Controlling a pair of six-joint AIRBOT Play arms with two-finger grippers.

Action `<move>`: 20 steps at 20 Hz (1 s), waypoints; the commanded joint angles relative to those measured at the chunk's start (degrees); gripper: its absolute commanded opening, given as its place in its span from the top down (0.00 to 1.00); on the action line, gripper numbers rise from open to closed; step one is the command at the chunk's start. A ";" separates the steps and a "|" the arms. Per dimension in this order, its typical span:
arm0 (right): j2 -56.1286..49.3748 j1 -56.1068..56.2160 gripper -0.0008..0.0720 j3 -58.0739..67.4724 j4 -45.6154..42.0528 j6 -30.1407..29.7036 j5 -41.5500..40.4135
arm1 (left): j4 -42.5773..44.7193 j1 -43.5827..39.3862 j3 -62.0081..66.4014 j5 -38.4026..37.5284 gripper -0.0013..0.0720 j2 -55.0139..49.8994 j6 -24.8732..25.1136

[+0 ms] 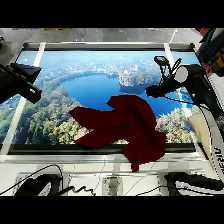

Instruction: Fold the clothes and pants, and hang the long-sleeved shirts on hangers.

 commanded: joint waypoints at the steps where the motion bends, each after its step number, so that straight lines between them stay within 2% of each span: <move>1: 0.02 0.07 0.98 0.02 0.02 0.02 0.02 | 0.02 0.07 -0.02 0.02 0.96 0.04 0.02; 17: 0.02 0.07 0.97 0.04 0.70 -0.02 -0.70 | -0.17 0.07 -0.02 0.02 0.96 0.04 0.02; 19: 0.02 0.02 0.98 0.04 -2.19 -0.09 4.00 | -0.20 0.07 -0.02 0.00 0.96 0.04 0.02; 20: 0.02 0.02 0.98 0.00 -3.85 -1.51 9.25 | -0.20 0.07 -0.02 0.00 0.96 0.04 0.02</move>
